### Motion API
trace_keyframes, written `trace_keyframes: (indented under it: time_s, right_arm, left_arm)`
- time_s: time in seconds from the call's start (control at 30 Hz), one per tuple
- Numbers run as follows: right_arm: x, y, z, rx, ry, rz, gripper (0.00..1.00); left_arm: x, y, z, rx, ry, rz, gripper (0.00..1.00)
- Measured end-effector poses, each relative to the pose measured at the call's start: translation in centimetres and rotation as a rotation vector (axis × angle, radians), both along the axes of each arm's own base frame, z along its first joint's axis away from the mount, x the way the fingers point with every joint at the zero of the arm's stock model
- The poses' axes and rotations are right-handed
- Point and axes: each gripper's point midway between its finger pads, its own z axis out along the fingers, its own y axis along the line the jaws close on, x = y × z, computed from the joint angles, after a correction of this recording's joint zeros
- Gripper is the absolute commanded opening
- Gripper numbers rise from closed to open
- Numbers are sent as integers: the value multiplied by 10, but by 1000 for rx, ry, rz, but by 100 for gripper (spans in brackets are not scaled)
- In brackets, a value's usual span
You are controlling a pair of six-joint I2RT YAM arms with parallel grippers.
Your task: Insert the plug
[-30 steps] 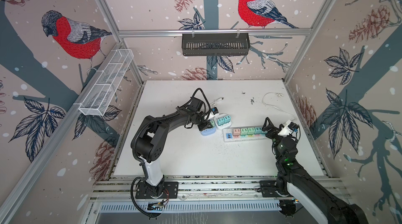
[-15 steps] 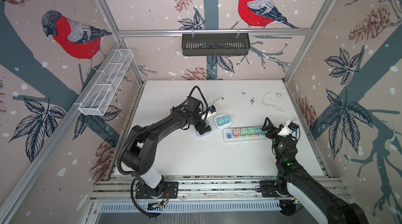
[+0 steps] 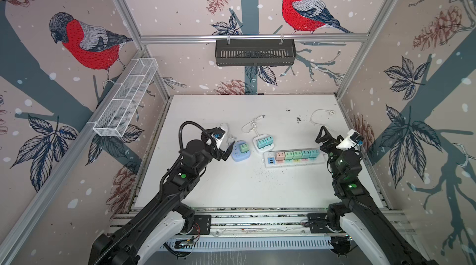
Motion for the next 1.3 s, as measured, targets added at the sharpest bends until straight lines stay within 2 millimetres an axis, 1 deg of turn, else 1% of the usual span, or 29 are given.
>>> trace_keyframes:
  time_s: [0.07, 0.13, 0.17, 0.2, 0.23, 0.3, 0.33, 0.4, 0.47, 0.57, 0.63, 0.7, 0.8, 0.9, 0.97, 1.07, 1.2, 1.23, 1.3]
  right_arm:
    - [0, -2, 13, -1, -3, -10, 100]
    - [1, -6, 27, -8, -8, -35, 100]
    - [3, -10, 33, -23, -8, -58, 100]
    - [5, -14, 37, -32, -6, -80, 100]
    - [8, -19, 36, -47, 4, -105, 100]
    - [13, -29, 24, -91, 52, -152, 100]
    - [15, -36, 14, -117, 79, -176, 100]
    - [17, -49, -13, -166, 149, -218, 100]
    - [18, -64, -47, -212, 236, -254, 100]
    - [17, -76, -82, -232, 316, -282, 100]
    - [17, -78, -91, -249, 330, -284, 100]
    - [18, -79, -97, -264, 326, -287, 100]
    - [17, -80, -114, -303, 338, -284, 100]
    - [18, -78, -133, -349, 351, -262, 100]
    - [21, -72, -136, -371, 323, -230, 100]
    - [27, -57, -132, -408, 252, -150, 100]
    - [40, -36, -139, -451, 209, -26, 100]
    - [43, -32, -138, -457, 198, -8, 100]
    - [54, -28, -126, -470, 165, 11, 100]
  left_arm:
    - [9, 31, 8, -87, -30, 142, 98]
    - [19, 63, 9, -160, -38, 281, 98]
    - [23, 82, 7, -195, -37, 359, 98]
    - [26, 95, 2, -218, -30, 415, 98]
    - [27, 109, -6, -239, -21, 477, 98]
    - [25, 128, -24, -252, 0, 565, 98]
    - [23, 134, -33, -261, 6, 597, 98]
    - [18, 143, -48, -264, 3, 644, 98]
    - [14, 149, -64, -258, 0, 673, 98]
    - [11, 154, -86, -238, 19, 700, 97]
    - [10, 156, -89, -232, 12, 713, 97]
    - [10, 158, -89, -243, -11, 715, 97]
    - [10, 160, -104, -217, 0, 716, 97]
    - [17, 164, -118, -205, 36, 727, 97]
    - [28, 161, -119, -203, 49, 710, 97]
    - [44, 156, -112, -214, 32, 671, 97]
    - [60, 158, -107, -223, 27, 661, 97]
    - [62, 156, -106, -224, 24, 648, 97]
    - [60, 155, -113, -218, 16, 629, 97]
